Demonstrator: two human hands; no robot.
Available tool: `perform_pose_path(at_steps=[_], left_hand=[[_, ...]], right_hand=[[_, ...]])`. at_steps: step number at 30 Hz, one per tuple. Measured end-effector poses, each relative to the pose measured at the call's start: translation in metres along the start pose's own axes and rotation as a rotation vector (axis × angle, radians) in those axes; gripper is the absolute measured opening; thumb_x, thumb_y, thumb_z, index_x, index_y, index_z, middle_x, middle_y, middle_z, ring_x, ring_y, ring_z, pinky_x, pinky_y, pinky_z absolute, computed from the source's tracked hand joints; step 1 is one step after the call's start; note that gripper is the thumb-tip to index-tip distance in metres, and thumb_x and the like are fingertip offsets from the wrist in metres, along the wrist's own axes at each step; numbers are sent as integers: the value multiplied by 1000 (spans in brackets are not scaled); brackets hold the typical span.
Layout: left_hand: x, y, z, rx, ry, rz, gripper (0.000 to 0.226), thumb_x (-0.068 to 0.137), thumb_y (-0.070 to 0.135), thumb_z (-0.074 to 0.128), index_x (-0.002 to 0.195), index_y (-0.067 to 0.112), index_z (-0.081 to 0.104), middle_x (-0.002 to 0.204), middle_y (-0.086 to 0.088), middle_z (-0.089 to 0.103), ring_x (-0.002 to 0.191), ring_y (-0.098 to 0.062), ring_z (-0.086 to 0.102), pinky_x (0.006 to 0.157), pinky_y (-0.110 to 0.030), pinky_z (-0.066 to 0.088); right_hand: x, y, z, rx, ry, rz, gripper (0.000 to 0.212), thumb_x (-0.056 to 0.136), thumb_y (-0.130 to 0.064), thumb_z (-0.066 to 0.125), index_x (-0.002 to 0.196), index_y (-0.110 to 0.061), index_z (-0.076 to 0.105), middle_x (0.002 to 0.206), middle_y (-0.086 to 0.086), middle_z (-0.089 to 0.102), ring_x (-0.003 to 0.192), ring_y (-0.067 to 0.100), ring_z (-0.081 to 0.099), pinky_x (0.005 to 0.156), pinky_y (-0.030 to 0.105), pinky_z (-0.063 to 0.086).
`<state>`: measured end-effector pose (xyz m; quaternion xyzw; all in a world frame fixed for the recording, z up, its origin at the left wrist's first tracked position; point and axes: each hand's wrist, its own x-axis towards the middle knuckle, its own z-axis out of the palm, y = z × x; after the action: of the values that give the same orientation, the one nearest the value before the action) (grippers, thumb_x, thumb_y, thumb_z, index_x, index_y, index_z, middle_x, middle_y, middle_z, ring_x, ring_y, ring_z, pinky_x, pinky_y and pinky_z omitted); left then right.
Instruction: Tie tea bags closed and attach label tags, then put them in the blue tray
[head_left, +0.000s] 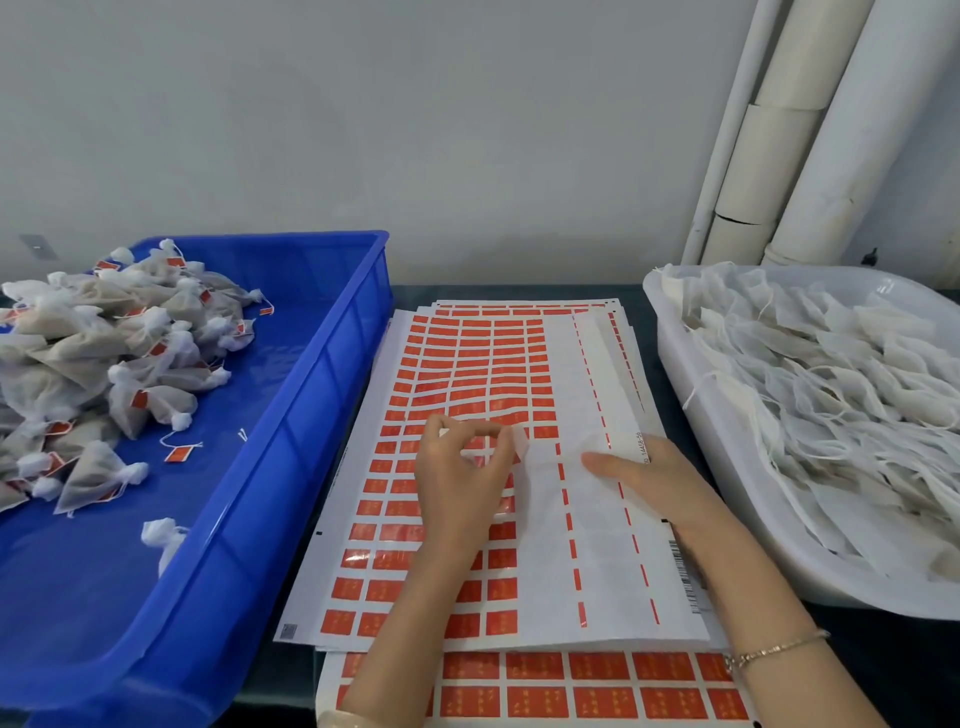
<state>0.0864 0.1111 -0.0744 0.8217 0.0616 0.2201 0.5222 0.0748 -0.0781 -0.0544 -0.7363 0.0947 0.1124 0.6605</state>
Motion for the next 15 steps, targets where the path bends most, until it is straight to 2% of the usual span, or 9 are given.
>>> perform_pose_path(at_steps=[2, 4, 6, 8, 10, 11, 13, 15], left_hand=[[0, 0, -1, 5, 51, 0, 7, 81, 39, 73, 85, 37, 67, 116, 4, 61, 104, -16, 58, 85, -36, 57], [1, 0, -2, -3, 100, 12, 8, 81, 39, 72, 86, 36, 67, 115, 4, 62, 101, -15, 58, 84, -35, 57], [2, 1, -4, -41, 139, 15, 9, 82, 41, 71, 89, 36, 67, 113, 4, 63, 97, -15, 60, 77, -24, 57], [2, 3, -7, -91, 165, 21, 10, 81, 43, 70, 88, 37, 66, 105, 5, 63, 87, -11, 59, 65, -9, 49], [2, 4, -9, -116, 142, 31, 9, 81, 43, 71, 87, 38, 66, 101, 8, 62, 83, -7, 58, 60, -6, 44], [2, 4, -9, -117, 112, 37, 9, 80, 42, 71, 87, 37, 67, 100, 8, 62, 84, -6, 58, 61, -7, 44], [1, 5, -8, -111, 42, 54, 9, 80, 41, 73, 86, 36, 68, 100, 9, 62, 84, -8, 58, 60, -7, 46], [-1, 7, -7, -115, -29, 80, 9, 79, 40, 75, 81, 39, 66, 96, 10, 60, 81, -11, 58, 58, -6, 46]], right_hand=[[-1, 0, 1, -17, 33, -36, 21, 84, -22, 73, 104, -18, 69, 90, -1, 76, 78, 20, 73, 72, 37, 59], [-2, 1, 3, -32, 65, -76, 23, 84, -22, 73, 105, -22, 66, 95, -2, 75, 80, 18, 73, 74, 40, 60], [-1, 2, 5, -65, 106, -109, 31, 82, -24, 75, 108, -28, 59, 98, -8, 72, 80, 15, 72, 67, 34, 60], [2, 4, 7, -157, 188, -144, 51, 77, -29, 79, 116, -33, 45, 98, -20, 61, 80, 5, 65, 60, 21, 51], [4, 7, 9, -247, 278, -234, 75, 76, -34, 79, 133, -37, 30, 103, -26, 49, 85, -4, 54, 68, 16, 42], [5, 10, 10, -290, 319, -300, 80, 77, -37, 78, 138, -38, 26, 110, -27, 46, 90, -5, 52, 75, 17, 41], [6, 13, 11, -417, 385, -441, 70, 81, -40, 72, 138, -40, 32, 125, -27, 40, 107, -4, 45, 93, 22, 38], [5, 13, 14, -517, 401, -554, 46, 84, -37, 69, 126, -39, 50, 128, -25, 44, 112, -10, 41, 102, 22, 33]])
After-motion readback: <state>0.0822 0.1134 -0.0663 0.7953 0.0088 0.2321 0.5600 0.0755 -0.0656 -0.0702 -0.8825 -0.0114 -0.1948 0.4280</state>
